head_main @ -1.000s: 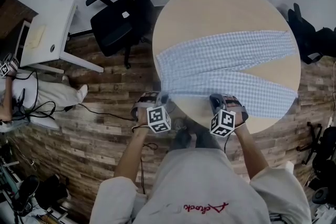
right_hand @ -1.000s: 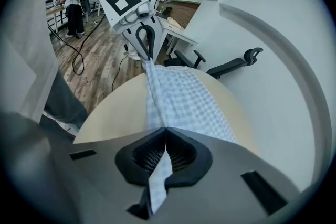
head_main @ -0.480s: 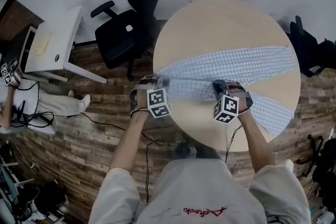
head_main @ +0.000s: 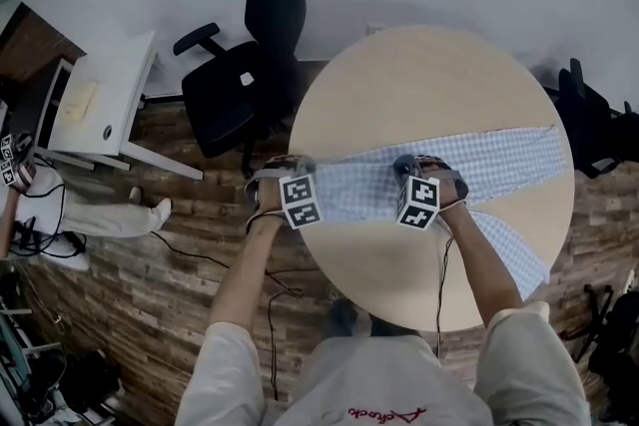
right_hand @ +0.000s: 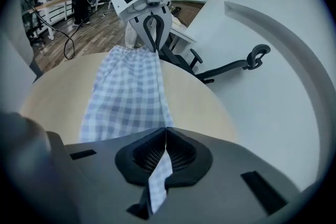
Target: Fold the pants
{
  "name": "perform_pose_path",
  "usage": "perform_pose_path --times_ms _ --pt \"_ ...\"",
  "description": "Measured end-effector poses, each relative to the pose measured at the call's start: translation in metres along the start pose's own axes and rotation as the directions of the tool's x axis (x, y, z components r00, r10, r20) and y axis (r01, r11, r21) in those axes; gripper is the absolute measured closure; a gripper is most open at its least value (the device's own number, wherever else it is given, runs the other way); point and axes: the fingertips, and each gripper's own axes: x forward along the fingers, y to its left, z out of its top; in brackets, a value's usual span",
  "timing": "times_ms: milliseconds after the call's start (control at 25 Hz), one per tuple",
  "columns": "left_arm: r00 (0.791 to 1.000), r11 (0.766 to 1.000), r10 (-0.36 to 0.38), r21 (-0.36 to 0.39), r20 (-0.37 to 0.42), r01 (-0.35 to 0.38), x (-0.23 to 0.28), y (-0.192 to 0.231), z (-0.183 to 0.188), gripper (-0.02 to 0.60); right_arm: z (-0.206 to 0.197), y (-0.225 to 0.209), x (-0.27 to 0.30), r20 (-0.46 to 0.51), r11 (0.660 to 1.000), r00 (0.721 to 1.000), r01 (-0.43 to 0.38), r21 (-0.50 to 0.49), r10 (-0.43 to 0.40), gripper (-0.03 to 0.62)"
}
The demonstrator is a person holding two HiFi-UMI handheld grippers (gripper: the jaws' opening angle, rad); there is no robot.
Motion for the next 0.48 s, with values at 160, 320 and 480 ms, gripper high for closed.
perform_pose_path --times_ms 160,320,480 --pt "0.998 0.998 -0.047 -0.033 -0.039 0.045 0.029 0.003 -0.009 0.546 0.001 -0.013 0.034 -0.001 0.999 0.999 -0.050 -0.002 0.050 0.562" --pt "0.993 0.993 -0.093 -0.075 -0.068 0.088 0.055 -0.006 -0.015 0.546 -0.002 -0.013 0.064 -0.027 0.995 0.995 -0.097 0.002 0.097 0.562" --pt "0.992 0.990 -0.102 -0.102 -0.071 0.095 0.067 -0.016 -0.015 0.545 -0.013 -0.003 0.084 -0.041 0.996 0.995 -0.092 0.011 0.092 0.560"
